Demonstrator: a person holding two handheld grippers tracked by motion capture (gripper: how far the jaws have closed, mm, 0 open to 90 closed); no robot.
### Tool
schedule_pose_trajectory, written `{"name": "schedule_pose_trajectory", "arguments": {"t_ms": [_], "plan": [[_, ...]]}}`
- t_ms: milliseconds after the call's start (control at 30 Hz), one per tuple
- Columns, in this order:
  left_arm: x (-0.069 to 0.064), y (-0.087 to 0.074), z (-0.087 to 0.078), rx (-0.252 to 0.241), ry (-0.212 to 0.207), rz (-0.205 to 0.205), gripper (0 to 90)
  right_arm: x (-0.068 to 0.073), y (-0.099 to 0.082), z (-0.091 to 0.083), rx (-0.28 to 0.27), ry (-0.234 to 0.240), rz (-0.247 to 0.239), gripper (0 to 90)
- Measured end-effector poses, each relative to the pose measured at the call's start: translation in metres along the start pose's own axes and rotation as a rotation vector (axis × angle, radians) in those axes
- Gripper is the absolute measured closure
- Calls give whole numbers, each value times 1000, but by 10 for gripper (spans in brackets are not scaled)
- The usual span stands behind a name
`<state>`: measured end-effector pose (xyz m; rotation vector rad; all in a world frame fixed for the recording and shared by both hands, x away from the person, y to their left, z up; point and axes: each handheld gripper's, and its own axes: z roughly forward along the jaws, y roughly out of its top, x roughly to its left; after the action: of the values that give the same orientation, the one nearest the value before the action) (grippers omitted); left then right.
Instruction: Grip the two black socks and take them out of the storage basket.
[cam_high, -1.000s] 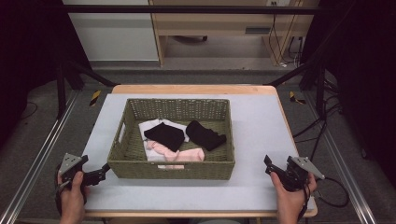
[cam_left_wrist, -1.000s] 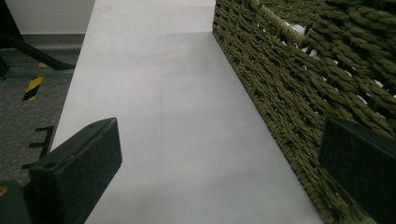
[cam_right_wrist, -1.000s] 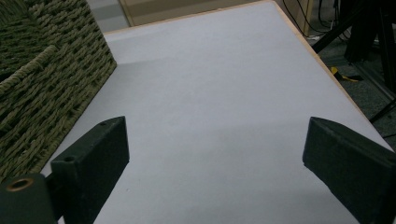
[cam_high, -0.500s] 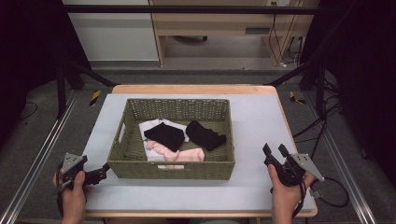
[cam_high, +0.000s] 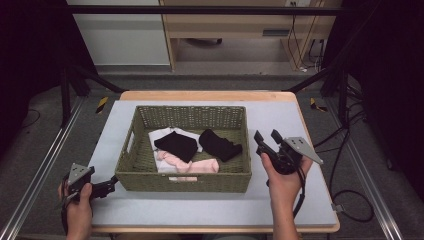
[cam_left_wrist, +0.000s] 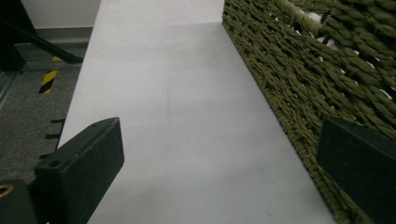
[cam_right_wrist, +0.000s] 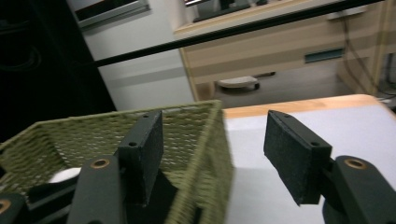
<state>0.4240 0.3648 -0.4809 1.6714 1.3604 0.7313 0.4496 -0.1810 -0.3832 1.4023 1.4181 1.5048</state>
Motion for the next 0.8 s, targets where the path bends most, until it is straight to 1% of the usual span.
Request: {"name": "schedule_pose_trajectory", "arguments": {"t_ms": [67,167,200,300,400,500,600,633,667,733,767,800], "plan": [[-1,0,1,0,6,5,12,11,3,10,11,20,-5,375],[-4,0,1,6,14,28,19,23,6,22,21,31,-17,378],[-4,0,1,4,19,34,26,28,6,25,23,29,-17,385],[-6,0,0,2,28,50,37,40,9,35,13,37,11,391],[-6,0,-1,0,31,53,28,52,9,46,24,38,-2,391],[-6,0,-1,-6,33,49,23,63,7,59,48,43,-3,390],[-6,0,0,0,36,53,22,70,4,72,76,48,-5,389],[-6,0,0,0,36,53,22,70,4,72,76,48,-5,389],[-6,0,1,4,40,49,23,74,3,82,100,48,-8,389],[-6,0,1,4,38,45,23,76,2,89,124,39,-18,391],[-6,0,1,4,38,45,23,76,2,89,124,39,-18,391],[-5,0,1,2,36,40,22,78,-1,99,158,38,-19,396]]}}
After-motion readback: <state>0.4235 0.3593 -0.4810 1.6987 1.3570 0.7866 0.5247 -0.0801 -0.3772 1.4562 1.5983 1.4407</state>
